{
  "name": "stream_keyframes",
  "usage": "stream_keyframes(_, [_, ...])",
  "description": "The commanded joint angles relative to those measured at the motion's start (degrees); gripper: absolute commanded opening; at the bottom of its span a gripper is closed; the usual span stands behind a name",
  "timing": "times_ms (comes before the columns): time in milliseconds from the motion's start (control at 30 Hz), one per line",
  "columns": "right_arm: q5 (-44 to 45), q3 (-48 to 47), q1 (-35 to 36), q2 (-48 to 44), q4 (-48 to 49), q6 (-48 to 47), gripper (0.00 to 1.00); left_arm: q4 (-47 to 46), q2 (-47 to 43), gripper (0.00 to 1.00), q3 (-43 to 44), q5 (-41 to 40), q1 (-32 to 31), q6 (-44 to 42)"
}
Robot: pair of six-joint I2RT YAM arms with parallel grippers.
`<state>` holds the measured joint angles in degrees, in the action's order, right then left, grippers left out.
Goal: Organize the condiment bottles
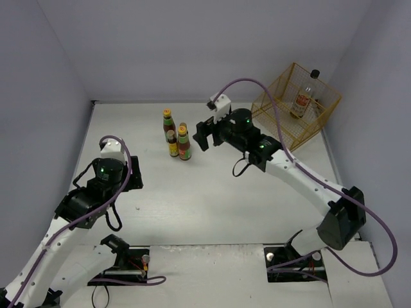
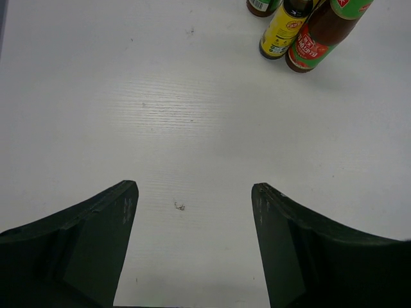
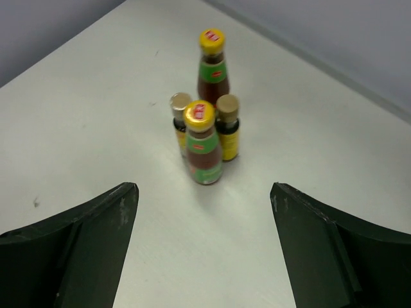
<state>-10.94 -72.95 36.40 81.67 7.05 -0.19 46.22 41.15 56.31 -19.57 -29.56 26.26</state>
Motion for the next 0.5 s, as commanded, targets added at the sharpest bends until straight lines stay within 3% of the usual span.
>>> stream_keyframes(0, [2.5, 0.35, 3.58, 3.31, 9.47, 2.2, 0.87, 0.36, -0.36, 0.71, 0.9, -1.26, 0.38, 1.42])
stream_keyframes(467, [1.01, -8.08, 4.99, 22.04, 17.29, 1.77, 0.85, 3.97, -0.98, 0.71, 1.96, -3.1, 0.38, 2.3])
